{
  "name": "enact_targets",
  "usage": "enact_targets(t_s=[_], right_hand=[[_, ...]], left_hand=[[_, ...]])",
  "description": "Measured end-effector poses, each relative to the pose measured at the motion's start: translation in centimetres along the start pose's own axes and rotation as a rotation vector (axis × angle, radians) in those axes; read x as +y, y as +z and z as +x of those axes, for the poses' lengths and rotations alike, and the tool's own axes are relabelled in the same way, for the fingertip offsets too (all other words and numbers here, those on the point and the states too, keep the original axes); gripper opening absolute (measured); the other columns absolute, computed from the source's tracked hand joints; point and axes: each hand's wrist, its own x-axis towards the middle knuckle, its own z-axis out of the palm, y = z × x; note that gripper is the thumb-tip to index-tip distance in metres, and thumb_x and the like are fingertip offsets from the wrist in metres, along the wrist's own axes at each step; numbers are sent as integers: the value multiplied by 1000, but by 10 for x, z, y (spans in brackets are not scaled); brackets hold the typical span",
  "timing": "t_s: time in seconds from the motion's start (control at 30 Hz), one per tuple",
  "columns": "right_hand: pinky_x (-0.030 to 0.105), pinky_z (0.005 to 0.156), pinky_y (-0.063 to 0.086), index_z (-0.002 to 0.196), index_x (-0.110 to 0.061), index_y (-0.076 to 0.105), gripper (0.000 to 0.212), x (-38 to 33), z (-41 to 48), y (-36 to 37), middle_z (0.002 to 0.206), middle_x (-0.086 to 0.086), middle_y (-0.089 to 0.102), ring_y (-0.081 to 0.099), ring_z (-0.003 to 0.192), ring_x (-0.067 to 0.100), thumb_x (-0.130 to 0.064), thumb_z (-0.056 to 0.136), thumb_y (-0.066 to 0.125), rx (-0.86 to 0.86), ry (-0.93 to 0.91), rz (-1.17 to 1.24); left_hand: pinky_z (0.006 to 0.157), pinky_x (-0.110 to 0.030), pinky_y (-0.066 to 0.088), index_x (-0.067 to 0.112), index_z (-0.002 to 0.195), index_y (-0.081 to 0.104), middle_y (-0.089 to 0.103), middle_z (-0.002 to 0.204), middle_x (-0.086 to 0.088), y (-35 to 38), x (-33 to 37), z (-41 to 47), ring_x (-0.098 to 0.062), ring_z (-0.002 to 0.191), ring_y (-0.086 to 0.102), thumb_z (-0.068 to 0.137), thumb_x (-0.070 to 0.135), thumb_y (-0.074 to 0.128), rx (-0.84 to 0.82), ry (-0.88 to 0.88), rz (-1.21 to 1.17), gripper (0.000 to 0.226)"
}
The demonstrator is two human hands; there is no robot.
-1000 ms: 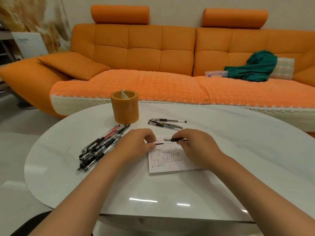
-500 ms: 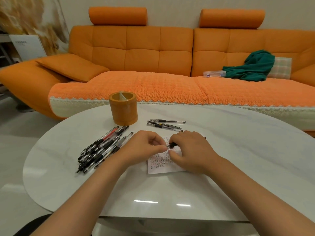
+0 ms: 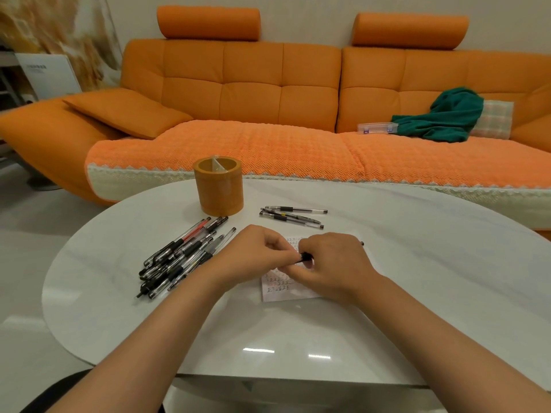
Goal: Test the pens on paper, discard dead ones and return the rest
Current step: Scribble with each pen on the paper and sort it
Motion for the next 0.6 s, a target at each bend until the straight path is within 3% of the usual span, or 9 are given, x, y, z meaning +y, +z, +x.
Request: enact_targets(t_s=[0.1, 0.17, 0.3, 0.47, 0.6], right_hand=[[26, 74, 43, 113, -33, 51, 25, 5, 2, 4, 106, -17, 58, 54, 93, 6, -49, 95, 51, -72, 7, 157], [27, 86, 46, 123, -31, 47, 26, 8, 3, 8, 121, -13, 51, 52, 107, 9, -23, 99, 52, -81, 39, 241], [29, 88, 49, 118, -28, 59, 22, 11, 8, 16, 115, -12, 49, 54, 99, 9, -15, 100, 53, -56, 80, 306], [27, 86, 46, 120, -29, 68, 25, 10, 26, 18, 111, -12, 57, 54, 105, 12, -20, 100, 55, -19, 115, 193], [32, 83, 46, 119, -30, 69, 25, 10, 55, 23, 113, -7, 62, 52, 110, 17, -23, 100, 55, -17, 155, 92]], left_hand=[[73, -27, 55, 26, 92, 77, 74, 85, 10, -9, -7, 7, -4, 81, 66, 89, 31, 72, 130, 35, 106, 7], [66, -24, 47, 27, 95, 74, 69, 90, 12, -15, -12, 9, -4, 81, 60, 92, 32, 69, 224, 48, 206, 8], [63, -21, 42, 34, 100, 73, 66, 93, 20, -32, -26, 11, 0, 81, 56, 93, 37, 68, 258, 21, 342, 10], [78, -28, 51, 32, 120, 64, 63, 105, 13, -50, -47, 13, -9, 96, 53, 94, 37, 66, 330, 4, 770, 27], [79, -31, 52, 32, 111, 62, 61, 103, 10, -58, -52, 9, -13, 96, 52, 93, 45, 64, 372, -43, 897, 23]])
